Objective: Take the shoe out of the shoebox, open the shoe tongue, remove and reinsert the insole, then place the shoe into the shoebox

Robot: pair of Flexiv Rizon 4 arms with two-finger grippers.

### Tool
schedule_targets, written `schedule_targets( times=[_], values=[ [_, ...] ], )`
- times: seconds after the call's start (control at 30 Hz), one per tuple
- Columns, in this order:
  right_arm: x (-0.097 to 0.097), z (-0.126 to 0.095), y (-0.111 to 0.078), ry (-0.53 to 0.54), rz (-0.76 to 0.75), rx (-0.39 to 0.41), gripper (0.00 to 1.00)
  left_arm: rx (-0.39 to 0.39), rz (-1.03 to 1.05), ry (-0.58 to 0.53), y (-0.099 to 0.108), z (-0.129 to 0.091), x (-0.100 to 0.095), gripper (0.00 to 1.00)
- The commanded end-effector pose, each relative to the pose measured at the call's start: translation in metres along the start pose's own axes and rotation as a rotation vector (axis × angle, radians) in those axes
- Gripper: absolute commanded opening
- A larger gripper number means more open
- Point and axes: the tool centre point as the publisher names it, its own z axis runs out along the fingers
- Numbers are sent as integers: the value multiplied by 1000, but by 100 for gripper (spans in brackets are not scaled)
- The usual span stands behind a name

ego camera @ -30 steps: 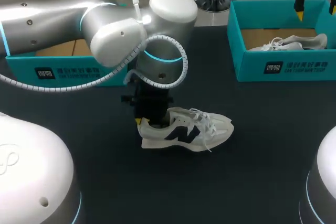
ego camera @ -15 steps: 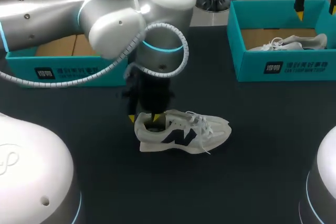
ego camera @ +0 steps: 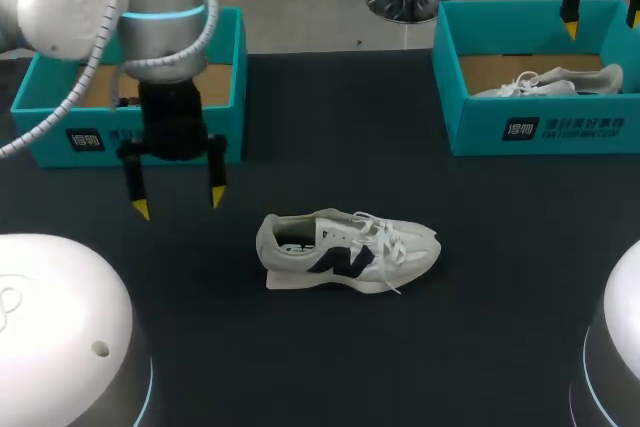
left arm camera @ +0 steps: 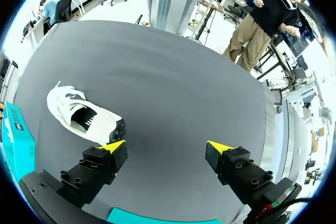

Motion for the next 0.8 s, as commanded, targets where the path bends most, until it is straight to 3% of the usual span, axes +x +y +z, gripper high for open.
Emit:
schedule_targets(
  times=[0.03,0.43,0.47,0.53,0.63,0.7,0.8],
  values=[
    [0,0,0,0,0,0,100,40,-1,-316,5,0,55,100],
    [0,0,0,0,0,0,100,40,-1,-316,5,0,55,100],
    [0,0,0,0,0,0,100,116,-26,-405,8,-5,61,100],
    [0,0,0,0,0,0,100,137,-145,-581,13,-6,72,100],
    [0,0,0,0,0,0,100,236,-268,-765,15,-6,84,100],
    [0,0,0,0,0,0,100,309,-338,-860,13,-6,89,100],
    [0,0,0,0,0,0,100,345,-445,-966,10,-3,89,100]
  ],
)
